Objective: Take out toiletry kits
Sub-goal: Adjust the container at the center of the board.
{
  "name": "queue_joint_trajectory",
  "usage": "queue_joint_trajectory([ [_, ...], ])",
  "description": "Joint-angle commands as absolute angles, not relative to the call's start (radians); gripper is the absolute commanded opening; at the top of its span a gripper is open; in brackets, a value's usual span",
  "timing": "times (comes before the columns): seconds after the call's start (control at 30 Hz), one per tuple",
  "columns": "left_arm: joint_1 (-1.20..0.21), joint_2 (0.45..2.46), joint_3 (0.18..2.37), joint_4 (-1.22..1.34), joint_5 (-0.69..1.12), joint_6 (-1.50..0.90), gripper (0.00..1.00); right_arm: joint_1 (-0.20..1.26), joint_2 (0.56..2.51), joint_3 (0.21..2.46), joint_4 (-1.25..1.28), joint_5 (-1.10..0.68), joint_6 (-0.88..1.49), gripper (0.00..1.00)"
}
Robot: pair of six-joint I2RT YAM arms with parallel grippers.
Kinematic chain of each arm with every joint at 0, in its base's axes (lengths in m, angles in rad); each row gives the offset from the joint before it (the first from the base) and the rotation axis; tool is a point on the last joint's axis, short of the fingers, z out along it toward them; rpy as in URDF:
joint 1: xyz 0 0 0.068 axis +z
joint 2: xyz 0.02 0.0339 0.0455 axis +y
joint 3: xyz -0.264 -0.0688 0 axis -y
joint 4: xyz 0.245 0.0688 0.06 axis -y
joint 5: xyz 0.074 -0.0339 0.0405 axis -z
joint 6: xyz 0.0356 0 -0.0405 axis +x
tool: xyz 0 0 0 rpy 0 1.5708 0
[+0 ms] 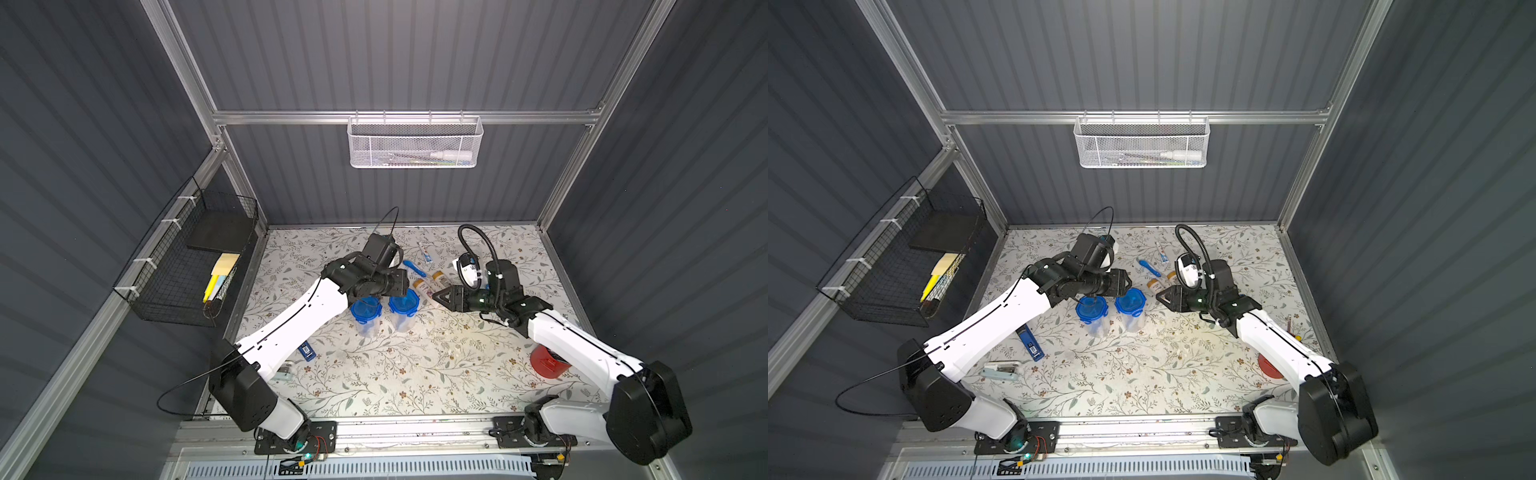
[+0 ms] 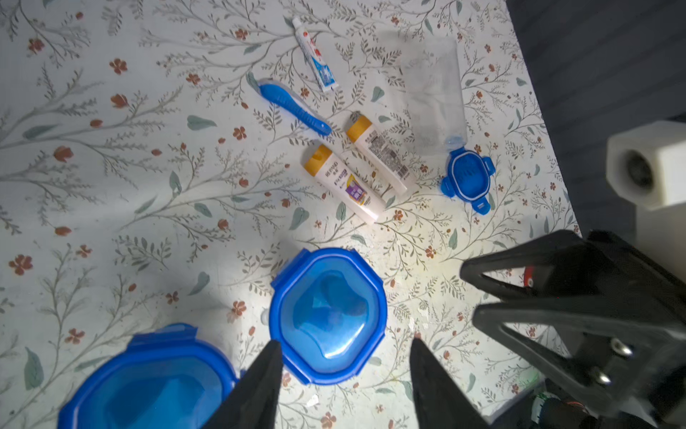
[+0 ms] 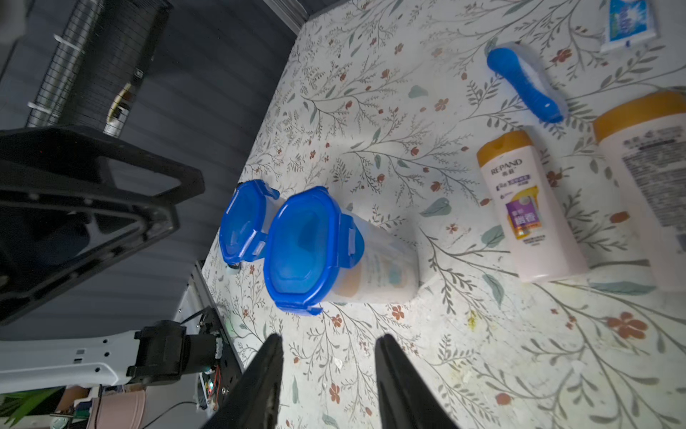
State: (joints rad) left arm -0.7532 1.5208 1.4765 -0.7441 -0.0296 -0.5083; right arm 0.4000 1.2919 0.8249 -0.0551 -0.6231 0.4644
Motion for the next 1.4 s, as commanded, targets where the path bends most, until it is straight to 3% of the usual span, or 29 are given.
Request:
queue_joint_trajectory([
  [0.0,-0.774,1.513,1.502,-0.798,-0.061,-0.532,0.43,0.391,1.317,0.88,-0.04,-0.644,0.462,0.42],
  [0.3,-0.835,1.466,1.496,-0.816,-0.053,-0.55,0.42,0.358,1.446,0.995,-0.033,-0.645,0.516,0.47],
  [0.87,-0.93,1.505,1.424,-0.821,-0.118,-0.63,0.43,0.353,1.842,1.431,-0.213,-0.813,0.542,0.49],
  [1.07,-0.932,1.508,1.372,-0.809,-0.152,-0.642,0.42,0.402,1.896,1.442,-0.186,-0.849,0.549,0.45],
  [1.27,-0.931,1.552,1.391,-0.842,-0.167,-0.634,0.27,0.456,1.931,1.451,-0.186,-0.867,0.545,0.32],
  [1.37,-0.932,1.557,1.379,-0.84,-0.178,-0.638,0.26,0.476,1.934,1.441,-0.191,-0.858,0.538,0.3],
])
